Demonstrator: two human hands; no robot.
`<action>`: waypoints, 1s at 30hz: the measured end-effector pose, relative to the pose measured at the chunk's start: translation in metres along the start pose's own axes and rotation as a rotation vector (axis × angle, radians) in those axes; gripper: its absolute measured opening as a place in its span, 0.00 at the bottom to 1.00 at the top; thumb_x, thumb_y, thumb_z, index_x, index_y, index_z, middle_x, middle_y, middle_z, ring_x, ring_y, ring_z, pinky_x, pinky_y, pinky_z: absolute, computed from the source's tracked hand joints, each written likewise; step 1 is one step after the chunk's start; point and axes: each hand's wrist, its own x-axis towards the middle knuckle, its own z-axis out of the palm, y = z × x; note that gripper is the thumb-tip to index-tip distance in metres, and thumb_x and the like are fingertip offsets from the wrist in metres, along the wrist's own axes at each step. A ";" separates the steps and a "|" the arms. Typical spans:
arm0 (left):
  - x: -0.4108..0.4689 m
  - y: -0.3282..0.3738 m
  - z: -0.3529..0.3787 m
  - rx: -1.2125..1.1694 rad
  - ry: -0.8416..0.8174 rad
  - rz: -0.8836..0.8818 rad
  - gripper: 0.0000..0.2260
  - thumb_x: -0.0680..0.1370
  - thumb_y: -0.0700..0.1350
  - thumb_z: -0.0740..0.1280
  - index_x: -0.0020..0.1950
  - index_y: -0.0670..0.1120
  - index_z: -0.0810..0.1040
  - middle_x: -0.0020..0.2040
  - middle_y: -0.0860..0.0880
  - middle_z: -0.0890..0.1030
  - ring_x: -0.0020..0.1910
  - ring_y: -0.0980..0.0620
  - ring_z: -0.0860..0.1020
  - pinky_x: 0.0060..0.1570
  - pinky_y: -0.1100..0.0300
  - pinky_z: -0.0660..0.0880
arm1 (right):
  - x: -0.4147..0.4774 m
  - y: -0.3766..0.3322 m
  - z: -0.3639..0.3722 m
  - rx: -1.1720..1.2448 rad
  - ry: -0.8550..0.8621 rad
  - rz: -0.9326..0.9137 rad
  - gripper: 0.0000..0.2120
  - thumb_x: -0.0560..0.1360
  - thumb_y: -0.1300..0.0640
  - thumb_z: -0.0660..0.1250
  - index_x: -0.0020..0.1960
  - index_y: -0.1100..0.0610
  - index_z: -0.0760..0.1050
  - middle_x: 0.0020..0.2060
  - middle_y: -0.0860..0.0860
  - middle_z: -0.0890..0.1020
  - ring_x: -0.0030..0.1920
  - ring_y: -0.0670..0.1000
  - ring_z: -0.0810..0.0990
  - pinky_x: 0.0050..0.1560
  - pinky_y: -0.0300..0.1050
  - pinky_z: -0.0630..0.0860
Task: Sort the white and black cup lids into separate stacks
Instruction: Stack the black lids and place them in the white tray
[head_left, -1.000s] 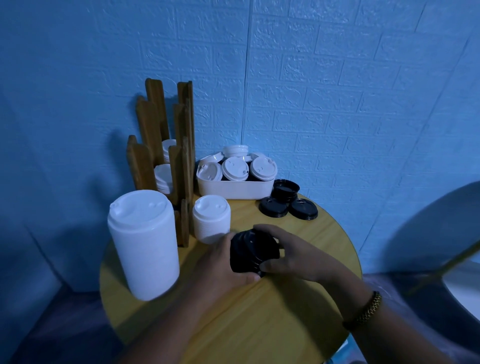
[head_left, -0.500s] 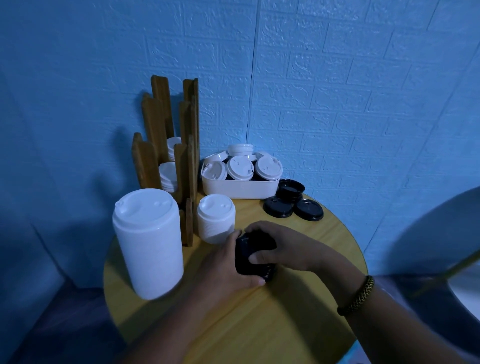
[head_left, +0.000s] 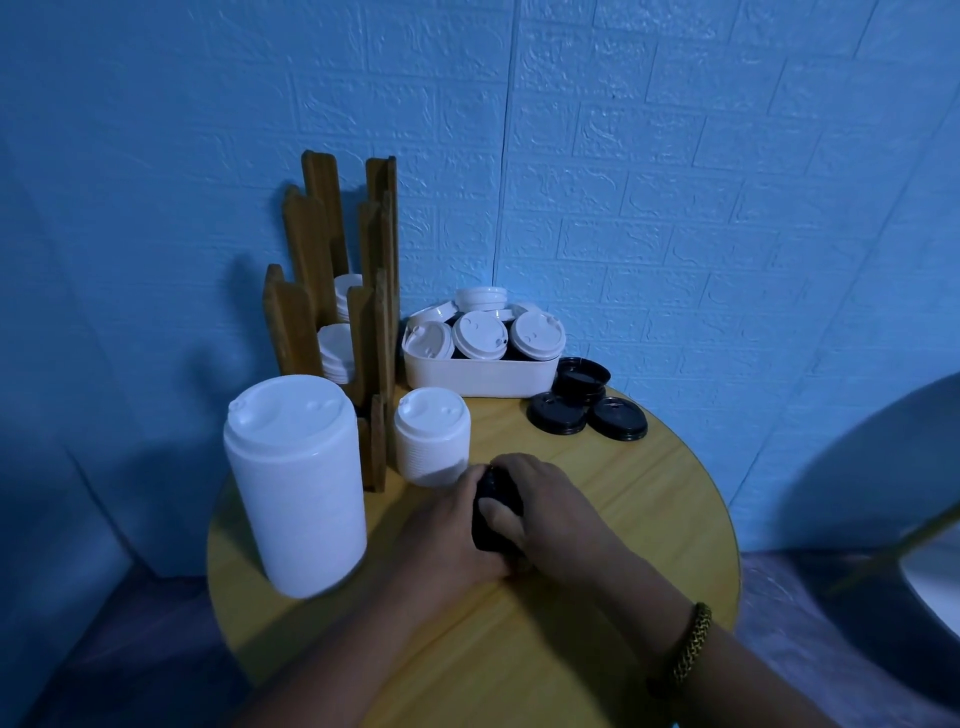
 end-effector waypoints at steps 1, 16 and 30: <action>0.000 0.000 0.000 -0.002 0.003 0.006 0.43 0.68 0.59 0.79 0.76 0.61 0.59 0.69 0.58 0.74 0.63 0.58 0.73 0.60 0.58 0.75 | 0.000 0.000 -0.001 -0.004 -0.006 0.001 0.22 0.79 0.41 0.62 0.69 0.49 0.68 0.63 0.45 0.74 0.61 0.47 0.70 0.59 0.43 0.69; 0.001 -0.006 0.000 -0.038 0.020 0.004 0.44 0.66 0.63 0.79 0.77 0.62 0.60 0.72 0.62 0.70 0.69 0.60 0.68 0.64 0.59 0.70 | 0.043 0.094 -0.019 -0.251 -0.093 0.208 0.25 0.83 0.42 0.55 0.78 0.49 0.60 0.76 0.48 0.64 0.76 0.51 0.59 0.75 0.56 0.59; -0.001 -0.001 0.000 -0.017 0.039 -0.002 0.45 0.66 0.63 0.79 0.78 0.61 0.60 0.73 0.61 0.69 0.70 0.60 0.67 0.65 0.59 0.69 | 0.011 0.079 -0.043 0.051 0.038 0.298 0.18 0.72 0.43 0.73 0.55 0.46 0.69 0.52 0.43 0.73 0.48 0.44 0.74 0.44 0.38 0.72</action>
